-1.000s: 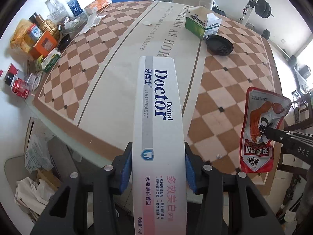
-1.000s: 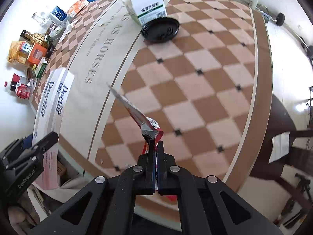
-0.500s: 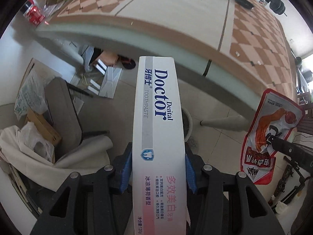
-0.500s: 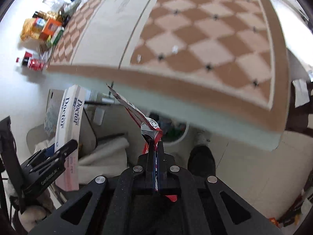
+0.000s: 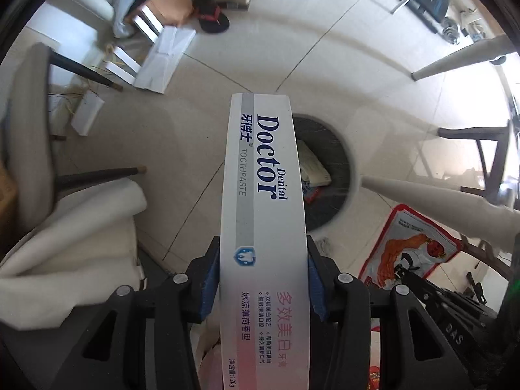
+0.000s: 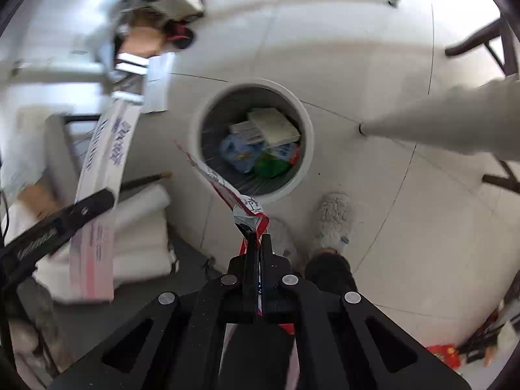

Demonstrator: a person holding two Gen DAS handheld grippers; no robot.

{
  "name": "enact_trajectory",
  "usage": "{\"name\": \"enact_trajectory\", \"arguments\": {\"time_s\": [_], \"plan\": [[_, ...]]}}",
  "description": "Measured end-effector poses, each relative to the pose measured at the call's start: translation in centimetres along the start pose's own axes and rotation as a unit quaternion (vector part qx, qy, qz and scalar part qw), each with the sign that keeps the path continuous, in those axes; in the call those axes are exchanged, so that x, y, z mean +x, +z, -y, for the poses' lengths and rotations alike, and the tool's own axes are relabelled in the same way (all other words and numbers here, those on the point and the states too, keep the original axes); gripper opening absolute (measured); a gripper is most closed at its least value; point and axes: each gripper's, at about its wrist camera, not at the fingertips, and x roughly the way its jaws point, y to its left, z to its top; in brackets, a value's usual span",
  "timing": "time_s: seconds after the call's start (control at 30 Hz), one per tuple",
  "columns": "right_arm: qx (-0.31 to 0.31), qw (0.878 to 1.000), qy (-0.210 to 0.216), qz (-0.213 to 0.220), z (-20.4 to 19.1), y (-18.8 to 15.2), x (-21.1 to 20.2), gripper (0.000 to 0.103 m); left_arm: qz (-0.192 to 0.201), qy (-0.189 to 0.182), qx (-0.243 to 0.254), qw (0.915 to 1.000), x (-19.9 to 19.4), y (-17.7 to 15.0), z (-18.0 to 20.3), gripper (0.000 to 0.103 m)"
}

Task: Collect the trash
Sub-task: 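Open both grippers to drop the toothpaste box and wrapper into the bin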

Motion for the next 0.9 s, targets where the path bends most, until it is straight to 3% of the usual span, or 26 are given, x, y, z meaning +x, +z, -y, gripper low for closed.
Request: {"name": "enact_trajectory", "arguments": {"time_s": [0.27, 0.6, 0.73, 0.8, 0.9], "plan": [[0.034, 0.999, -0.007, -0.009, 2.9, 6.4, 7.8, 0.0, -0.03, 0.001, 0.017, 0.9994, 7.9, 2.4, -0.3, 0.044], [0.038, 0.999, 0.012, -0.018, 2.8, 9.1, 10.8, 0.001, -0.042, -0.001, 0.015, 0.999, 9.2, 3.3, 0.1, 0.046], [0.029, 0.999, 0.008, -0.031, 2.4, 9.1, 11.1, 0.006, -0.026, 0.012, 0.016, 0.9995, 8.5, 3.3, 0.1, 0.073], [0.023, 0.999, 0.008, -0.028, 2.3, 8.9, 11.0, 0.031, -0.016, 0.019, 0.017, 0.9995, 8.0, 3.1, 0.0, 0.081], [0.016, 1.0, -0.002, -0.019, 2.1, 8.6, 10.6, 0.057, -0.007, 0.029, 0.018, 0.9994, 7.4, 2.8, -0.3, 0.099]]}}
